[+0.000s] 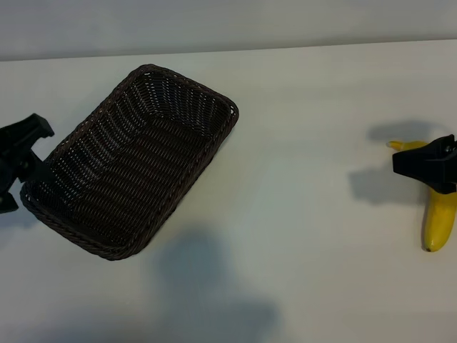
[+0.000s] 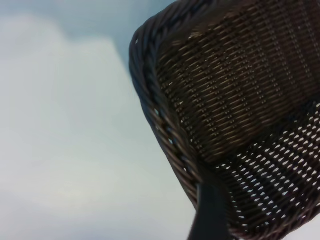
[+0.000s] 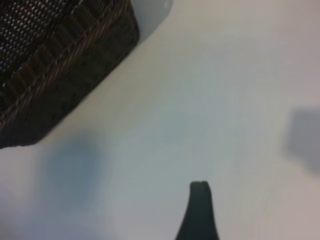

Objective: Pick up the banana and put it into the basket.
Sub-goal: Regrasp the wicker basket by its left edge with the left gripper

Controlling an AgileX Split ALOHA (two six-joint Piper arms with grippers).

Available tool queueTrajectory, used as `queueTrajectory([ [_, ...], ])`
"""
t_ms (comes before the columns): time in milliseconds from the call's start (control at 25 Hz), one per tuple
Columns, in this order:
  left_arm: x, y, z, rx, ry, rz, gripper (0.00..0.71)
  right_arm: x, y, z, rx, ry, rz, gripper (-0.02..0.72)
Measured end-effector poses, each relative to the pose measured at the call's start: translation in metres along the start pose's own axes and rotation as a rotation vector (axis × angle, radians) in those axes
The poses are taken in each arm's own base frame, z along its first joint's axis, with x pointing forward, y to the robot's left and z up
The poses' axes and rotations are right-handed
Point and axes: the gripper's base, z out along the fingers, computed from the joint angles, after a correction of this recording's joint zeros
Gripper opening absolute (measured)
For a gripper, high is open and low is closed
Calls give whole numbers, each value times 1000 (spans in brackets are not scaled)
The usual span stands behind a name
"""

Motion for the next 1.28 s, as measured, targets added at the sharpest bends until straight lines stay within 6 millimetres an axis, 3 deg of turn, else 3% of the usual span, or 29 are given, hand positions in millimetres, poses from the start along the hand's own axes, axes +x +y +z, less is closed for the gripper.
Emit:
queueTrajectory([
  [240,6,6,14,-39,51,-185,560,0,0,0,3,-3,0,593],
  [640,22,24,45,-107,101,-256,560,0,0,0,4,-3,4,593],
  [1280,11,13,99,-126,163,-310,560,0,0,0,4,-3,5,593],
])
